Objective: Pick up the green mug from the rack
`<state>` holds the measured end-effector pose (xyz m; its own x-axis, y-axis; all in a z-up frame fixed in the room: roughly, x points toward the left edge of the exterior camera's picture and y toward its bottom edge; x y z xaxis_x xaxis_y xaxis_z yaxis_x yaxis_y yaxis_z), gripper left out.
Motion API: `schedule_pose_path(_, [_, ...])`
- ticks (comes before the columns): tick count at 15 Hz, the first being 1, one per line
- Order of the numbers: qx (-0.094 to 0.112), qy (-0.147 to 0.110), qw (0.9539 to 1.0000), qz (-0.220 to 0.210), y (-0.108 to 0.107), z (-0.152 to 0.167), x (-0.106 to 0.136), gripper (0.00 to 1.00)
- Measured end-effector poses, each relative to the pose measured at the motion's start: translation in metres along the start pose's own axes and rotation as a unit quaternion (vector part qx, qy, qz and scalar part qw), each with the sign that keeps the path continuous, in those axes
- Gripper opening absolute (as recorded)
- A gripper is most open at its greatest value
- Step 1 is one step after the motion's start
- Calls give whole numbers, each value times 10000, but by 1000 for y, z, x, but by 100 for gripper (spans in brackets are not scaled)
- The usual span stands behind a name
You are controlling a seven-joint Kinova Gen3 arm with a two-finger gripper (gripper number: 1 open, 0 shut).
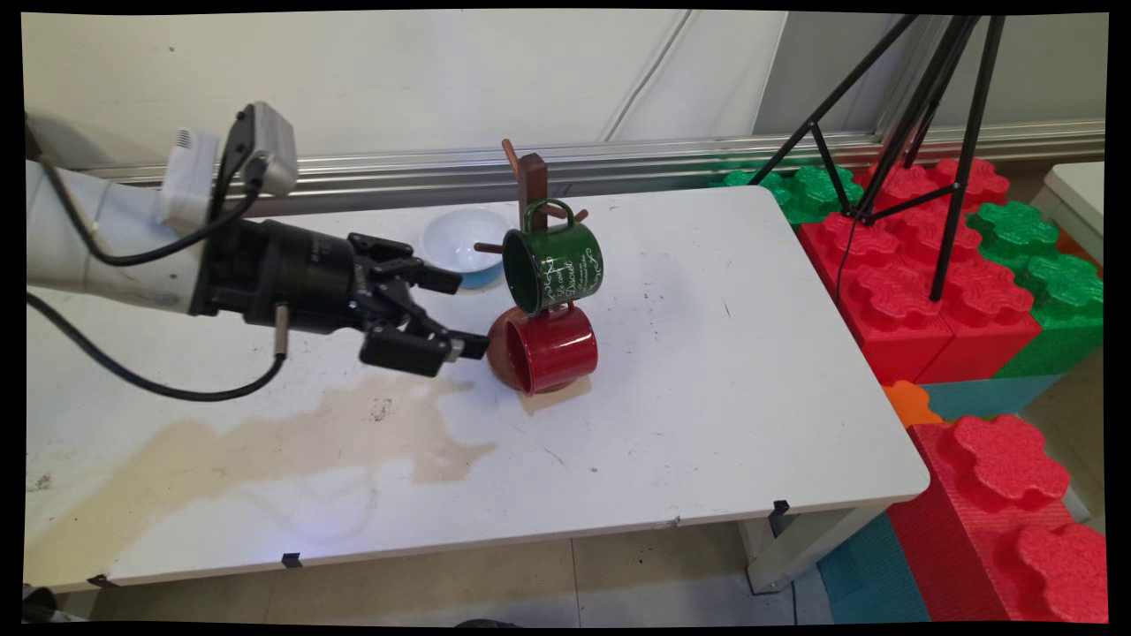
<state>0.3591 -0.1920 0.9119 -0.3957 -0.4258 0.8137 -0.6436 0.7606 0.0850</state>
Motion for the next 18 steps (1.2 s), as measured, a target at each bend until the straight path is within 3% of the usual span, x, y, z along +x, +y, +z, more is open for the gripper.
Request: schedule_pose_path(18, [345, 435, 9950, -828, 10, 58, 10, 100])
